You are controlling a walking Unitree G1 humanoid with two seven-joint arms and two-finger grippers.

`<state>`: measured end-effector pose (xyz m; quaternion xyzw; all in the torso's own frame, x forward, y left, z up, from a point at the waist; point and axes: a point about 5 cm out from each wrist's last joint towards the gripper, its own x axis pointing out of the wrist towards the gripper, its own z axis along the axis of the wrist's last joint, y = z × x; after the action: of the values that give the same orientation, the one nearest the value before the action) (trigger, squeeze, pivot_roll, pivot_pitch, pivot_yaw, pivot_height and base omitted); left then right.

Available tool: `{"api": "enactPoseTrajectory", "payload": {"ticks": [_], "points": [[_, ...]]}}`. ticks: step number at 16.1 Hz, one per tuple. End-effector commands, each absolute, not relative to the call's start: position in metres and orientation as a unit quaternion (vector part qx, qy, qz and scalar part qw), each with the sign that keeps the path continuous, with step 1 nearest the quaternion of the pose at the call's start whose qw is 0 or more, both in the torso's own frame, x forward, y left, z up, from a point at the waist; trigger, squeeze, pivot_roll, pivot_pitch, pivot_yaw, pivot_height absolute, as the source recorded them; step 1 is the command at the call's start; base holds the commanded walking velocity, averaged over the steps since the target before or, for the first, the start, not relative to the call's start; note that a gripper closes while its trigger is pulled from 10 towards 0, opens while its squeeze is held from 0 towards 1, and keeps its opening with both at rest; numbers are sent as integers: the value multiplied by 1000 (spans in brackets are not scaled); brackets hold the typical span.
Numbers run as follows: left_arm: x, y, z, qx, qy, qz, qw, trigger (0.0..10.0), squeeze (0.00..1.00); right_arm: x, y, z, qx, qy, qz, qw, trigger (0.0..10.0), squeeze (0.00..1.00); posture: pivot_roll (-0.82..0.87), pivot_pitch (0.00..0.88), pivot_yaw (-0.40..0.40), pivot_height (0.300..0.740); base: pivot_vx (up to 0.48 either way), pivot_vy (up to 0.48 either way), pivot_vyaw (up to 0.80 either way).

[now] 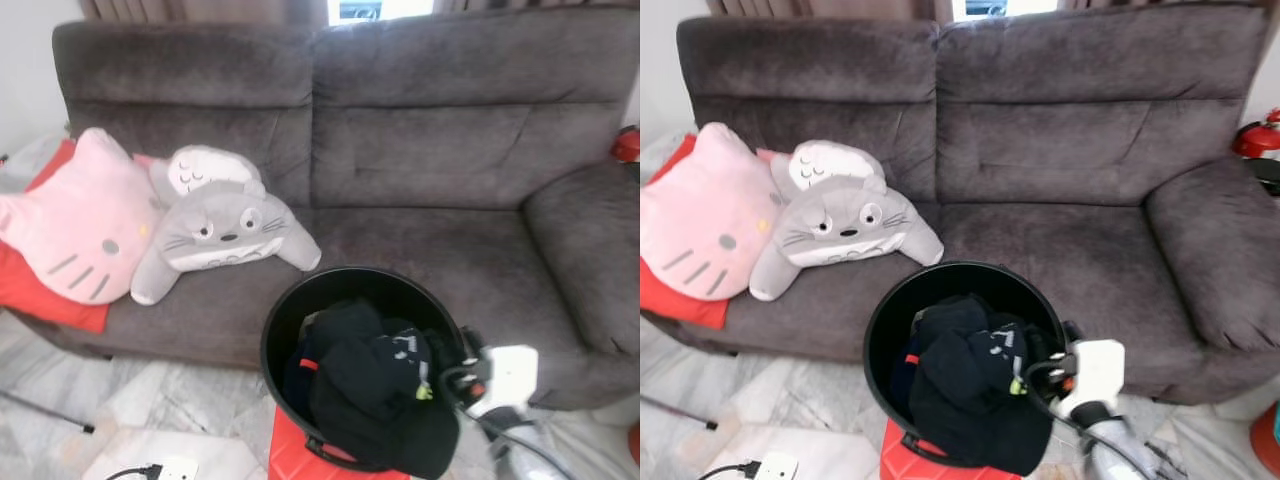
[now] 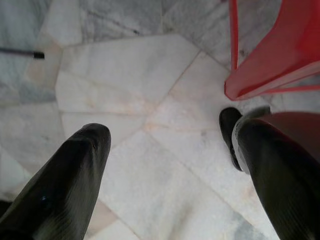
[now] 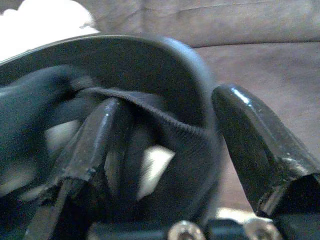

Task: Hang hanger

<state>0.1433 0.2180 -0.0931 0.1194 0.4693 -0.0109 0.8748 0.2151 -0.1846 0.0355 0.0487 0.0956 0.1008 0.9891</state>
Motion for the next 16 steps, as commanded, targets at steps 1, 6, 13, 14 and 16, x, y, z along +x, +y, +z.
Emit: {"api": "enactPoseTrajectory", "payload": {"ticks": [1,6,13,14,16], "points": [[148,218,-91,122,463,-12,878,10000,0,212,-181,35,56,103,114,987,10000,0,-209,0,88,740,0,0,0],[148,218,-91,122,463,-12,878,10000,0,206,-181,33,61,108,110,986,10000,0,-214,0,90,740,0,0,0],[148,218,-91,122,463,-12,878,10000,0,206,-181,33,61,108,110,986,10000,0,-214,0,90,740,0,0,0],[148,218,-91,122,463,-12,878,10000,0,206,-181,33,61,108,110,986,10000,0,-214,0,90,740,0,0,0],[148,218,-91,122,463,-12,878,10000,0,206,-181,33,61,108,110,986,10000,0,-214,0,90,740,0,0,0]]}}
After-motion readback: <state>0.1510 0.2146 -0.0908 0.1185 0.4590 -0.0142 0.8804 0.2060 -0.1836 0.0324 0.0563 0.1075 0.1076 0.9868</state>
